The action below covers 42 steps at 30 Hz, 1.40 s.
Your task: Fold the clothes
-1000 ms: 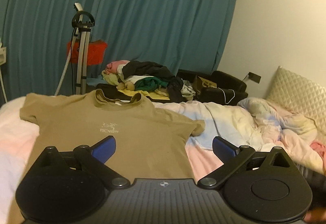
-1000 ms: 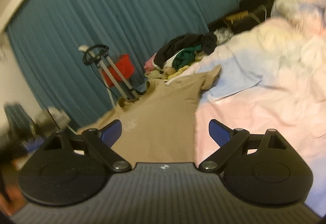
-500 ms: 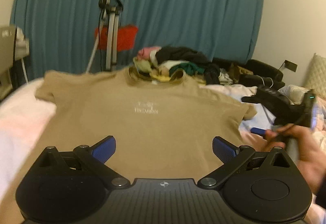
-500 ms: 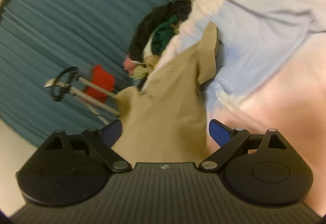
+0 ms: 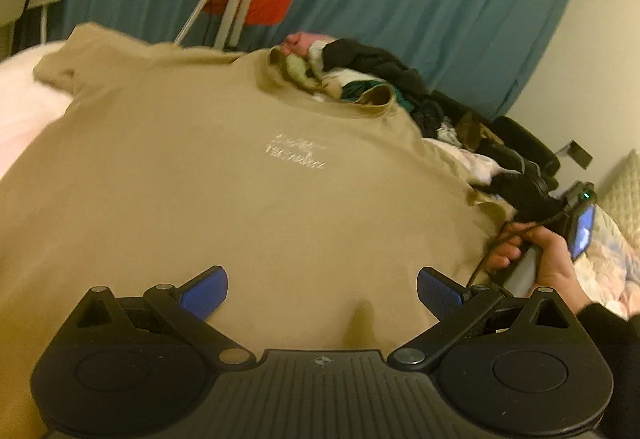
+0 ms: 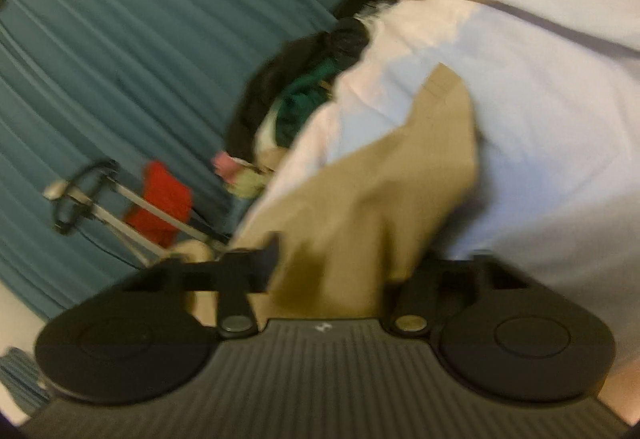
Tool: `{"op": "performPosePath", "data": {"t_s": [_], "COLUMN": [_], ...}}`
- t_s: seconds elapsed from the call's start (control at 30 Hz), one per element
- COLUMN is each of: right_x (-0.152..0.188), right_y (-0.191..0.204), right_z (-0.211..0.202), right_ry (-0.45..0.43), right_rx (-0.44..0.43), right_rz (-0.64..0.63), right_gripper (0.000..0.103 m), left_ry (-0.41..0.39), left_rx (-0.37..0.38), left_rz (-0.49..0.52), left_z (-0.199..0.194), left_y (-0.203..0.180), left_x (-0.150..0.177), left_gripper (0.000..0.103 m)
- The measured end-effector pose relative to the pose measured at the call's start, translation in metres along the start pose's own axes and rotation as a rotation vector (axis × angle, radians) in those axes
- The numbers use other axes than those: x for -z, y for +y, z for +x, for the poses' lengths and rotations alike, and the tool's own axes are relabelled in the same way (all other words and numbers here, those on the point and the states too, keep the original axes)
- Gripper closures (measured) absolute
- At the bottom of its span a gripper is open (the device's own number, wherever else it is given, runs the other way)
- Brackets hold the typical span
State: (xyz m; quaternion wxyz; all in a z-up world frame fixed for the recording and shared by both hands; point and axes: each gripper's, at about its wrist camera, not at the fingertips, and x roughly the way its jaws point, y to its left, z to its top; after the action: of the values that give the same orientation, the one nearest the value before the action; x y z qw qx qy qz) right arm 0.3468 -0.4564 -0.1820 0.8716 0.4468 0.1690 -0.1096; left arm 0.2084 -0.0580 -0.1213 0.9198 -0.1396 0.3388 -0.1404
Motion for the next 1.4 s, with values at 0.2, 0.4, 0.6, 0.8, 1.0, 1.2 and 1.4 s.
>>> {"op": "performPosePath", "data": {"t_s": [0.2,0.4,0.6,0.8,1.0,1.2,1.4], "right_x": [-0.005,-0.012,-0.004,0.013,0.012,-0.014,-0.019], "right_y": [-0.015,-0.028,-0.036,-0.029,-0.011,0.010,0.082], "right_z": [-0.040,-0.096,-0.114,-0.084,-0.026,0.017,0.003], "right_ry": [0.013,0.008,0.072,0.077,-0.005,-0.049,-0.105], "right_rx": [0.012,-0.021,-0.060,-0.097,-0.050,0.063,0.140], "right_rz": [0.001,0.000,0.011,0.074,0.014,-0.109,-0.484], "right_gripper": [0.089,0.089,0.085,0.024,0.026,0.082,0.096], "left_ry": [-0.031,-0.048,-0.059,-0.091,-0.044,-0.015,-0.011], "left_rx": [-0.005,-0.013,0.013,0.007,0.007,-0.010,-0.010], "left_rz": [-0.002,0.042,0.065,0.116,0.045,-0.008,-0.067], "left_z": [-0.012,-0.028,-0.047,-0.054,-0.034,-0.007,-0.004], "left_y": [0.001,-0.012,-0.028,-0.036,-0.020,-0.002,0.008], "left_x": [0.000,0.003,0.010,0.014,0.009,0.004,-0.011], "left_gripper": [0.001,0.001,0.001,0.001,0.001,0.001,0.001]}}
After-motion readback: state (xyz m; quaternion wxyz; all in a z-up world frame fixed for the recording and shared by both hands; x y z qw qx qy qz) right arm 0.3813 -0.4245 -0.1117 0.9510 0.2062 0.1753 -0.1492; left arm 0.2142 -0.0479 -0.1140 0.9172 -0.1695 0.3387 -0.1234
